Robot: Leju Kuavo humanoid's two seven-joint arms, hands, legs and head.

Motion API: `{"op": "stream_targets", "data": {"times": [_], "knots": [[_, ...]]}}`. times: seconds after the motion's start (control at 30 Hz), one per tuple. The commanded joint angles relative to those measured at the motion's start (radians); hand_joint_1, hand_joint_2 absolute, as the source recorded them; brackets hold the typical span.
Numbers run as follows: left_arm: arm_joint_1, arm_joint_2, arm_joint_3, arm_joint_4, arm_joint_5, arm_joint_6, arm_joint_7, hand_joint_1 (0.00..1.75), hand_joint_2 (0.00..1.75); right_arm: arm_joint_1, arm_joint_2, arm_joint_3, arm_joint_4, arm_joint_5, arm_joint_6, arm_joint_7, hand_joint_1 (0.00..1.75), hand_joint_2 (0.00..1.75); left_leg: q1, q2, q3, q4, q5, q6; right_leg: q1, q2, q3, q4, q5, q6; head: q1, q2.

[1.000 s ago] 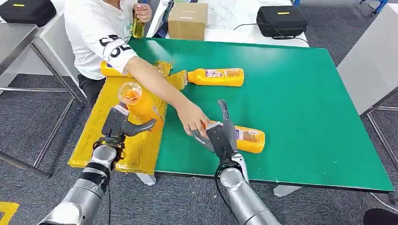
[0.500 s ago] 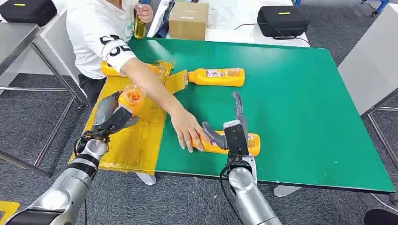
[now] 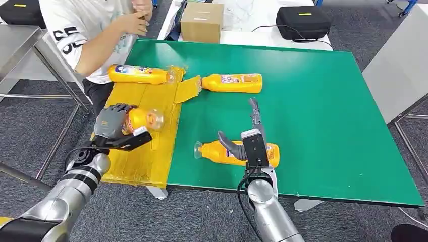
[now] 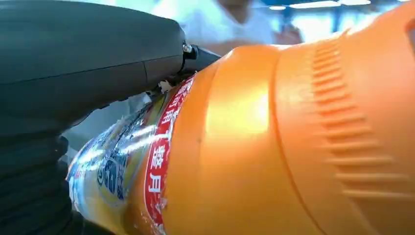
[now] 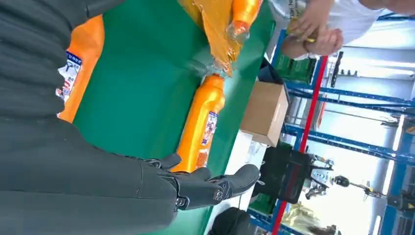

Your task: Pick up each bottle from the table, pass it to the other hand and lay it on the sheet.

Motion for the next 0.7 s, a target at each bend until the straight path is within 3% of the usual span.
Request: {"op": "stream_targets", "data": {"times": [0.03, 0.47, 0.5, 0.53, 0.7], "knots": [[-0.130, 0.083, -0.245, 0.181, -0.164, -0.153, 0.015, 1.75, 1.75, -0.055, -0.029, 0.001, 0.054, 0.000, 0.035, -0.005, 0.00, 1.75, 0.001, -0.001, 0.004, 0.001, -0.002, -0.001, 0.001, 0.000, 0.005, 0.001, -0.002, -0.002, 0.000, 0.000], [-0.187, 0.009, -0.383, 0.207, -0.267, -0.153, 0.087, 1.75, 1.75, -0.071, -0.023, 0.018, 0.093, 0.036, 0.071, 0.016, 0.00, 1.75, 0.001, -0.002, 0.005, 0.001, -0.003, -0.001, 0.001, -0.002, 0.006, 0.001, -0.003, -0.001, 0.000, 0.000], [-0.189, 0.006, -0.384, 0.207, -0.267, -0.156, 0.088, 0.72, 1.75, -0.071, -0.023, 0.018, 0.093, 0.036, 0.072, 0.016, 0.00, 1.75, 0.001, -0.002, 0.004, 0.000, -0.001, -0.001, 0.001, -0.002, 0.004, 0.000, -0.002, -0.001, 0.000, 0.000], [-0.190, 0.003, -0.381, 0.205, -0.262, -0.152, 0.090, 0.00, 1.75, -0.072, -0.023, 0.017, 0.096, 0.036, 0.073, 0.017, 0.00, 1.75, 0.001, -0.003, 0.005, 0.001, -0.003, -0.001, 0.001, -0.002, 0.006, 0.001, -0.003, -0.001, 0.000, 0.000], [-0.184, -0.006, -0.381, 0.205, -0.255, -0.138, 0.093, 0.00, 1.75, -0.081, -0.020, 0.021, 0.112, 0.046, 0.077, 0.023, 0.00, 1.75, 0.001, -0.001, 0.005, 0.001, -0.003, -0.001, 0.001, -0.001, 0.006, 0.001, -0.003, -0.002, 0.000, 0.000]]}}
